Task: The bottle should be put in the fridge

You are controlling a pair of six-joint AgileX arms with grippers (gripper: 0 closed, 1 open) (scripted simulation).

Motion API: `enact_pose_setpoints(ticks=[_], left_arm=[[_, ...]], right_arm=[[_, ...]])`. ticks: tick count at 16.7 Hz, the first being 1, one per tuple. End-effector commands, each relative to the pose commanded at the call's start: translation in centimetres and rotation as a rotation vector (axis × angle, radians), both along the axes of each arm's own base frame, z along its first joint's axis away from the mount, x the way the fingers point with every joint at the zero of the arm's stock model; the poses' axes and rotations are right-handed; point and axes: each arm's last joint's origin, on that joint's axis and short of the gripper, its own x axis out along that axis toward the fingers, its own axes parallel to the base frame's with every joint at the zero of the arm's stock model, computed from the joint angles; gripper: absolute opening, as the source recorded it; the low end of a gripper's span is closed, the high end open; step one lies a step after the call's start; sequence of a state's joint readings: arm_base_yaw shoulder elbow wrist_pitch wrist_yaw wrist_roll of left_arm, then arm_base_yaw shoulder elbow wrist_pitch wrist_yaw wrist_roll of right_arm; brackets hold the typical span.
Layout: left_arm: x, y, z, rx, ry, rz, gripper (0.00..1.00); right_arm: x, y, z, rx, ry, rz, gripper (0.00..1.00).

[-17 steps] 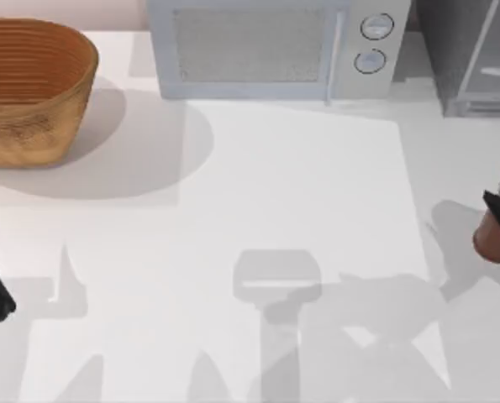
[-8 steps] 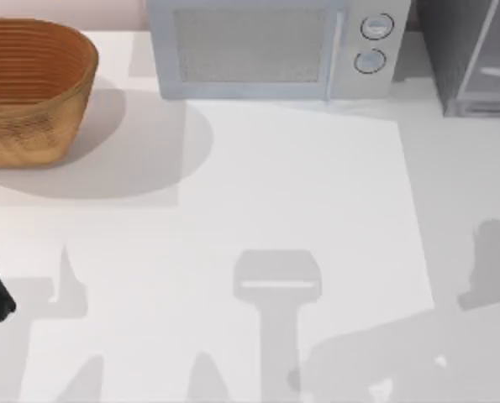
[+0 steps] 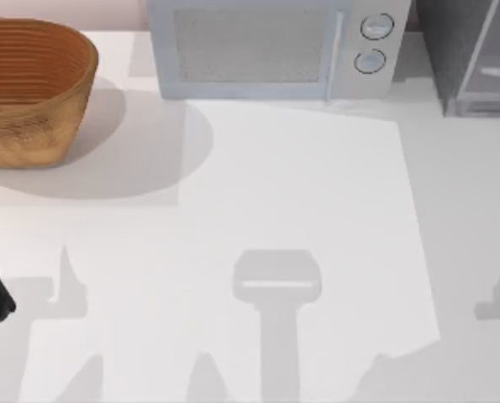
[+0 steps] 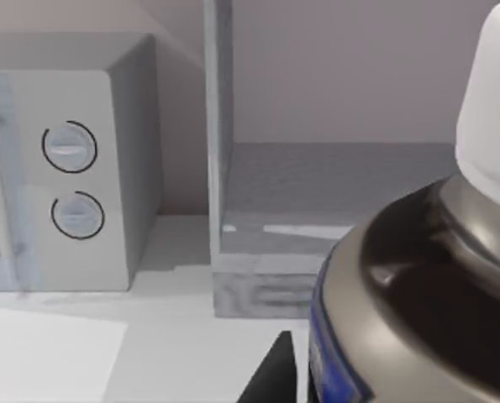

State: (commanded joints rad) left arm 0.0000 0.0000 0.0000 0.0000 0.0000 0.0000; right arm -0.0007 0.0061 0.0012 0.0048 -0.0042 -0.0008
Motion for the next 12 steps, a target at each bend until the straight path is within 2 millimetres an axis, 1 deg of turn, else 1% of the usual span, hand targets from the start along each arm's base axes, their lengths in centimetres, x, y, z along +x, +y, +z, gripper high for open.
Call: enact_pose_setpoints(ticks=[6, 7, 9, 12], left_arm=[[0.0, 0.0, 0.0, 0.0, 0.0, 0.0, 1.0], [0.0, 0.0, 0.0, 0.0, 0.0, 0.0, 1.0], [0.0, 0.0, 0.0, 0.0, 0.0, 0.0, 1.0], [0.0, 0.0, 0.0, 0.0, 0.0, 0.0, 1.0]], right_arm=[[0.0, 0.0, 0.0, 0.002, 0.001, -0.003, 0.01], [0.0, 0.0, 0.3, 0.002, -0.005, -0.002, 0.01], [0.1, -0.1, 1.5, 0.002, -0.03, 0.003, 0.01], [1.0, -0.3, 4.6, -0.001, -0.079, 0.004, 0.01]])
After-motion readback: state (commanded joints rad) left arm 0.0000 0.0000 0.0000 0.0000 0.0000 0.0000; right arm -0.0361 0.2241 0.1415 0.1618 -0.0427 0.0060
